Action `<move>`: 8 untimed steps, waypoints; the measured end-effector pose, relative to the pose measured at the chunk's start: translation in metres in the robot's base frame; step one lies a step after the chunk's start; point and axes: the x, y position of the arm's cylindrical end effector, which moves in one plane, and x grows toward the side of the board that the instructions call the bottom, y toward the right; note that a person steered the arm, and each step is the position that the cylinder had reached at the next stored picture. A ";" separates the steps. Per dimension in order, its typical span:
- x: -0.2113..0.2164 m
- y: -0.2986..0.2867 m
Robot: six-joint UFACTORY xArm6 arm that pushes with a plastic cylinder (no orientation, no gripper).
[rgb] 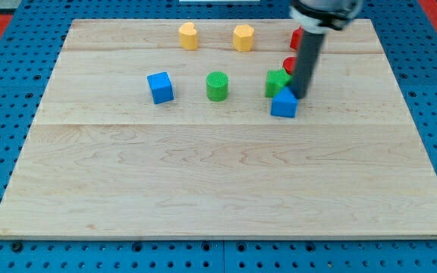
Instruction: Move the blue triangle towards the bottom right of the board
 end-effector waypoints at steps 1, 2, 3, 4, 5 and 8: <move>-0.001 -0.076; 0.047 -0.012; 0.024 0.017; 0.021 0.052; 0.090 0.069; 0.149 0.080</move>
